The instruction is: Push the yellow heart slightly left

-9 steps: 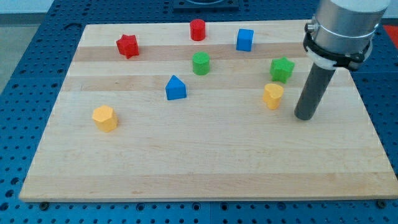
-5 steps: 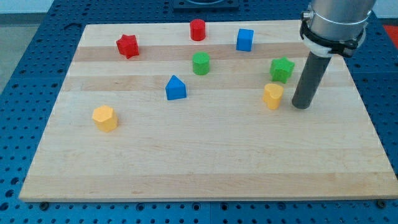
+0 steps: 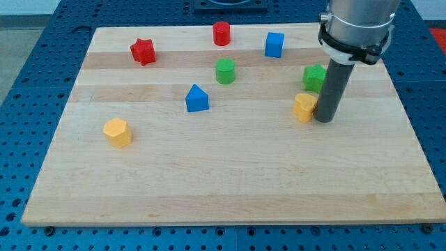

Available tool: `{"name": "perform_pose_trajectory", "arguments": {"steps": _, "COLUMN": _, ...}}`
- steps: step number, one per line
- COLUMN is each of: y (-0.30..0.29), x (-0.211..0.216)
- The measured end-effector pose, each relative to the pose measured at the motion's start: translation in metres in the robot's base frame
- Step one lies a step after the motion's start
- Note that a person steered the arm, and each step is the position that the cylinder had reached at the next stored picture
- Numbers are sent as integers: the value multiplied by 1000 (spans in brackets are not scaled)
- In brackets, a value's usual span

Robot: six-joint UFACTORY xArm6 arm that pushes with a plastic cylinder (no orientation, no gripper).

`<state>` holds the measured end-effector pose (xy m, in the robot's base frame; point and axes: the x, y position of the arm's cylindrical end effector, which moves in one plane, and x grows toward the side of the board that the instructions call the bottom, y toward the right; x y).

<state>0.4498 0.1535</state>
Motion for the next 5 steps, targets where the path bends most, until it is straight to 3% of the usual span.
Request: {"name": "perform_pose_trajectory", "arguments": {"steps": 5, "y": -8, "x": 0}}
